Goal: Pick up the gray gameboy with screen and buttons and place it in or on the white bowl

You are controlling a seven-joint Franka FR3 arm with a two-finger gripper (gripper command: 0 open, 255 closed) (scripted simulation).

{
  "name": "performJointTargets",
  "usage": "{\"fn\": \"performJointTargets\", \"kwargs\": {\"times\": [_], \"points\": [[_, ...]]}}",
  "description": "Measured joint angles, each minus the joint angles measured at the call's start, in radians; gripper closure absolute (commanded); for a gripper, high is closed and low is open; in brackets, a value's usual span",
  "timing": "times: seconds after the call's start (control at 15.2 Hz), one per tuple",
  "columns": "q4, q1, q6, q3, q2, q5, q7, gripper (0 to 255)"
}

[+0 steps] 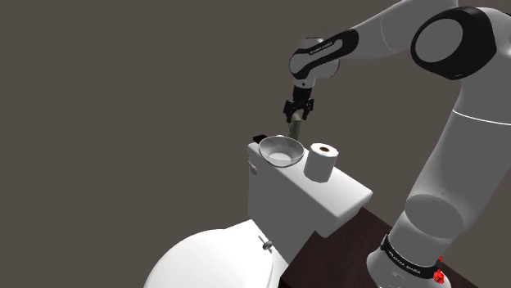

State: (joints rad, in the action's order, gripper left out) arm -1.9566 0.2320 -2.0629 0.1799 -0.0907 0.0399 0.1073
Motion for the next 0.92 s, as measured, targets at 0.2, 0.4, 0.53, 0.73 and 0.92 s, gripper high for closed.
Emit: {"fn": "performJointTargets", "kwargs": {"times": [0.2,0.4,0.53,0.73,0.92], "points": [[0.001,0.001,-0.003,-0.001,-0.001,0.0,0.0,255],[0.001,0.001,-0.001,-0.001,-0.002,0.0,0.001,255],[-0.001,0.001,-0.004,-0.001,0.0,-0.001,0.003,255],[-0.002,0.001,-0.006,-0.001,0.0,0.0,0.003,255],[0.005,0.002,0.014,-0.002,-0.001,-0.001,0.001,255]]}}
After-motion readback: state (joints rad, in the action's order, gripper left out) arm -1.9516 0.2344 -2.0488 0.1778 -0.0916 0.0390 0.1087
